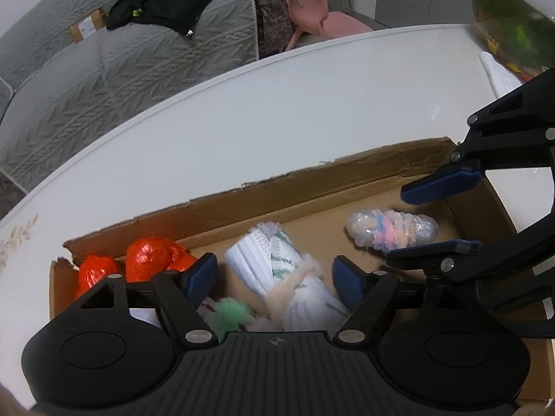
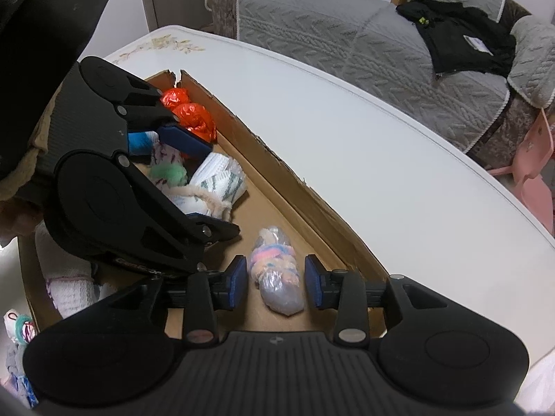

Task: Organize objects
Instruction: 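Lower the striped sock and pastel roll into the tray and open both grippers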

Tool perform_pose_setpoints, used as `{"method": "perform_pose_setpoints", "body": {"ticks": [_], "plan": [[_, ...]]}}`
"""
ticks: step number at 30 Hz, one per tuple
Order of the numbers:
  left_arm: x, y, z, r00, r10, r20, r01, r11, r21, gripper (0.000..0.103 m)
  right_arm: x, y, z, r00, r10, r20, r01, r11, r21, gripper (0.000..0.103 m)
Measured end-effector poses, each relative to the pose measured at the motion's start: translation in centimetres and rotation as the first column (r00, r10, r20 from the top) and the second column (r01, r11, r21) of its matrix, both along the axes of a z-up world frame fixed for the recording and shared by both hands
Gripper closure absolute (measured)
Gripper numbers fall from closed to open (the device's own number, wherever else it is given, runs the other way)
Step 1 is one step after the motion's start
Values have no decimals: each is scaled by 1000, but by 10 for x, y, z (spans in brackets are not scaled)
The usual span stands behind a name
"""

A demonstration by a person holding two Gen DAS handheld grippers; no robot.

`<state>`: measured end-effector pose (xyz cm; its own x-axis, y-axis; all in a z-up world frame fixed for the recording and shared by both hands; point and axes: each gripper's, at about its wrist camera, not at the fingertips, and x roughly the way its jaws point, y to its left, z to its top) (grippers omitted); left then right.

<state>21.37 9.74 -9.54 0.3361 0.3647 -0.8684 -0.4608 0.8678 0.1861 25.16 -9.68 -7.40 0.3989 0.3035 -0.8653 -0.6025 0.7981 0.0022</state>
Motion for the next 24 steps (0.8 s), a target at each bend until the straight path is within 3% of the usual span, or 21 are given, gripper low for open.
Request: {"method": "perform_pose_setpoints", "body": {"ticks": [24], "plan": [[-13, -11, 13, 996, 86, 34, -85, 996, -19, 18, -9, -3, 0, 1000, -6, -22, 5, 999, -33, 64]]}}
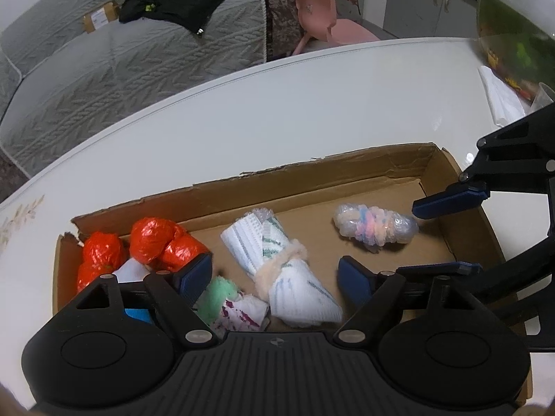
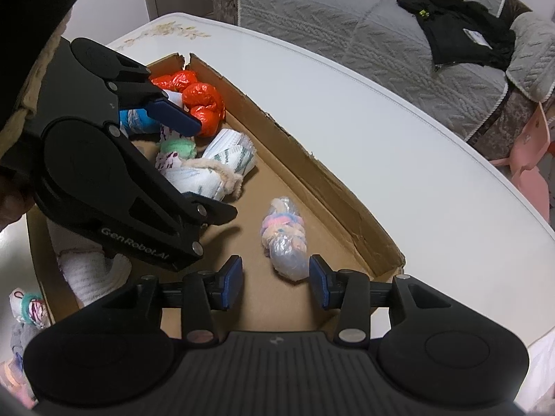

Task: Organize objects
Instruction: 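Lower the striped sock and pastel roll into the tray and open both grippers, then move both grippers back to the remaining pile beside the tray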

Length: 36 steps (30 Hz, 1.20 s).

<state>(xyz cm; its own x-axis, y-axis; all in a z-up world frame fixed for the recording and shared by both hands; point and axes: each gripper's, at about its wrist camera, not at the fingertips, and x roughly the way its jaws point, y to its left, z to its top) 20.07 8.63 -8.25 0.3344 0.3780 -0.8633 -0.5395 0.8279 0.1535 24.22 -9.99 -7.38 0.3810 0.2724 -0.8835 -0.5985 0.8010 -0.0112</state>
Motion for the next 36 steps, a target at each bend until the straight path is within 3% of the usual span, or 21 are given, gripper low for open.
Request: {"method": "perform_pose_setpoints", "body": {"ticks": [9, 10, 20, 24, 28, 33, 36], "plan": [[-35, -17, 26, 998, 47, 43, -46, 999, -6, 17, -35, 6, 9, 1000, 21, 14, -20, 999, -49, 58], [-44, -19, 29, 998, 54, 45, -54, 999, -3, 17, -41, 8, 9, 1000, -15, 16, 16, 998, -58, 58], [-103, -31, 48, 992, 122, 1, -122, 992, 13, 16, -107, 36, -5, 993, 114, 12, -110, 980, -163, 47], [-128, -21, 48, 988, 152, -11, -152, 988, 0, 16, -113, 25, -6, 990, 140, 22, -133, 969, -211, 47], [-141, -18, 46, 989, 147, -30, -148, 989, -10, 15, -113, 14, -10, 975, 216, 59, -186, 928, -323, 34], [-158, -27, 40, 990, 131, -56, -134, 990, -50, 15, -100, 1, -16, 960, 260, 104, -192, 881, -432, 33], [-173, -33, 36, 989, 134, -57, -139, 986, -91, 13, -94, -7, -13, 966, 233, 112, -167, 893, -419, 32]]}}
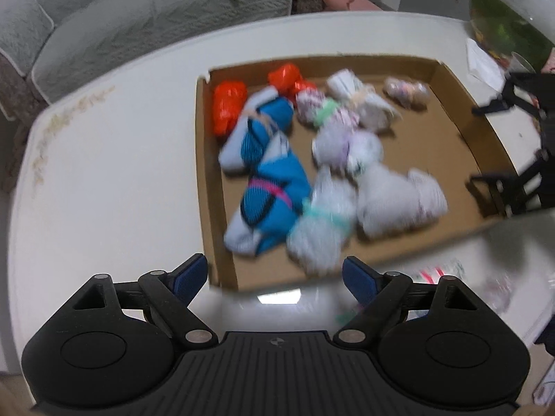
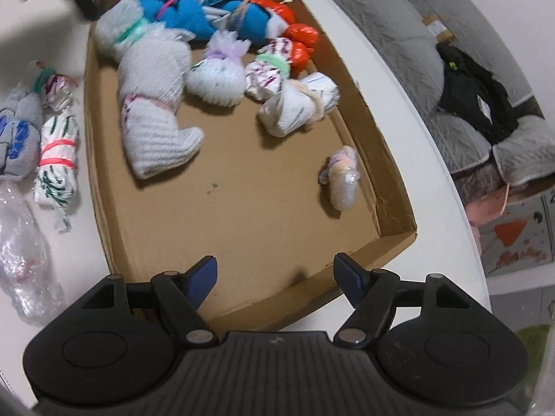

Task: Organize objects
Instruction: 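Move both grippers back to the remaining pile beside the tray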

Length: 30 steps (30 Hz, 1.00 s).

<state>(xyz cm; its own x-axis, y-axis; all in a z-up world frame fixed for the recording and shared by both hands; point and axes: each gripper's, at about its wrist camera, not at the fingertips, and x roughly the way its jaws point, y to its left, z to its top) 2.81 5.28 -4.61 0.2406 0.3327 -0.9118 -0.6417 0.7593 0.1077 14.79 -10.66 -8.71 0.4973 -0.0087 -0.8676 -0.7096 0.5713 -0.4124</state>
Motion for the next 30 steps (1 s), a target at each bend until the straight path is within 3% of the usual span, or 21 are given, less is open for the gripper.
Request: {"method": "perform_pose_setpoints", "body": {"ticks": [5, 7, 10, 13, 15, 19, 21, 24, 30], "plan": [[-8, -2, -5, 1000, -13, -13, 13, 1000, 0, 13, 8, -14, -6, 996, -81, 47, 83, 996, -27, 27], [-7, -2, -2, 1000, -4, 10, 4, 1000, 10, 12, 11, -19, 6, 986, -160, 43, 156, 984, 80, 25], [-2, 5, -2, 999, 17, 30, -18, 999, 27, 10, 15, -30, 25, 960, -279, 6, 268, 928, 258, 10], [0, 12, -5, 997, 63, 36, -64, 998, 24, 10, 13, -35, 39, 927, -361, -101, 370, 836, 405, 10], [-4, 9, -4, 995, 83, 51, -83, 997, -11, 10, 2, -31, 46, 917, -374, -142, 395, 796, 458, 10], [-14, -9, 6, 997, 51, 56, -50, 998, -28, 9, -23, -24, 55, 912, -354, -206, 409, 761, 503, 9], [-17, -20, 5, 999, 15, 41, -14, 999, -29, 8, -42, -17, 58, 922, -316, -223, 387, 765, 516, 9], [-19, -31, -4, 1000, -29, 9, 29, 999, -27, 8, -63, 0, 50, 941, -232, -244, 327, 805, 495, 10], [-17, -40, -22, 998, -64, 2, 64, 995, -71, 8, -82, 18, 31, 967, -71, -244, 177, 877, 447, 27]]}}
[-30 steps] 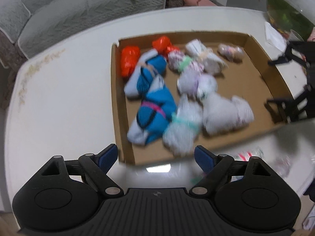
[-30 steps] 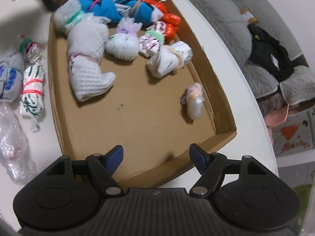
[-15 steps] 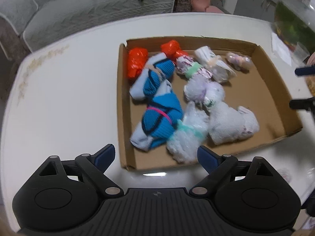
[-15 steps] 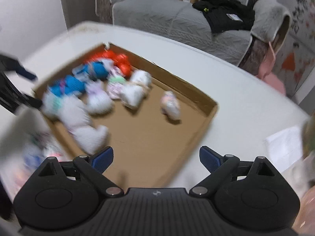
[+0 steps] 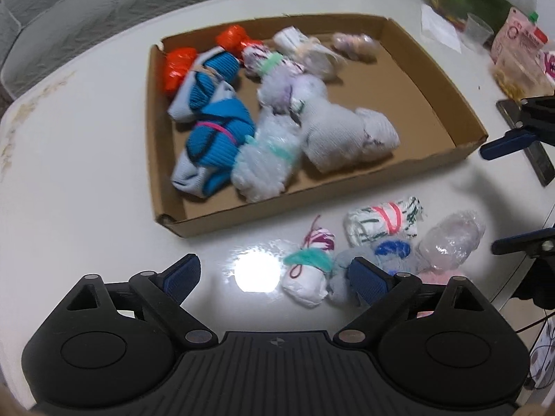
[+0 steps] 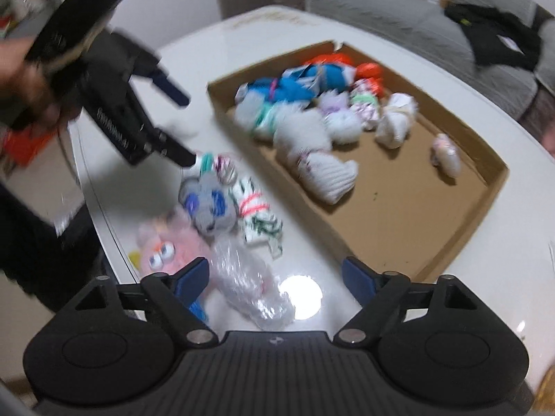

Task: Organize objects
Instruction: 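Move both grippers back to the remaining pile beside the tray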

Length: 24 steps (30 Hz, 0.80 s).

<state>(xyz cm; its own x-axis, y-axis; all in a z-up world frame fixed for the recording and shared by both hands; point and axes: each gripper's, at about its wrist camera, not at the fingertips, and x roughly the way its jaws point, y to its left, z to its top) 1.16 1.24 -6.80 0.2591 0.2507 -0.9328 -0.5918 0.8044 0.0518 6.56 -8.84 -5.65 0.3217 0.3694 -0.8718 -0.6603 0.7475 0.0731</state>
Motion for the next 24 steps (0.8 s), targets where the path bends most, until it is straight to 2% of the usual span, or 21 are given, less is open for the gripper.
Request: {"method": "perform_pose_setpoints", "body": {"ticks": [1, 5, 10, 12, 16, 24], "plan": [[1, 0, -3, 1000, 5, -3, -5, 1000, -9, 8, -1, 3, -5, 1000, 22, -2, -22, 1000, -20, 33], [6, 2, -15, 1000, 12, -9, -13, 999, -30, 6, -5, 10, -19, 994, 111, -21, -112, 993, -37, 38], [4, 13, -18, 998, 66, 17, -64, 995, -70, 5, -6, 23, -32, 983, 178, -39, -180, 982, -52, 54], [1, 15, -18, 997, 76, 18, -74, 995, -73, 9, -5, 26, -34, 981, 190, -45, -192, 981, -41, 61], [-5, 18, -21, 996, 93, 12, -91, 991, -94, 13, -3, 28, -35, 981, 189, -52, -191, 981, -28, 63], [7, 8, -26, 999, 30, -21, -30, 999, -13, 13, -2, 26, -38, 984, 158, -82, -162, 986, -39, 65]]}}
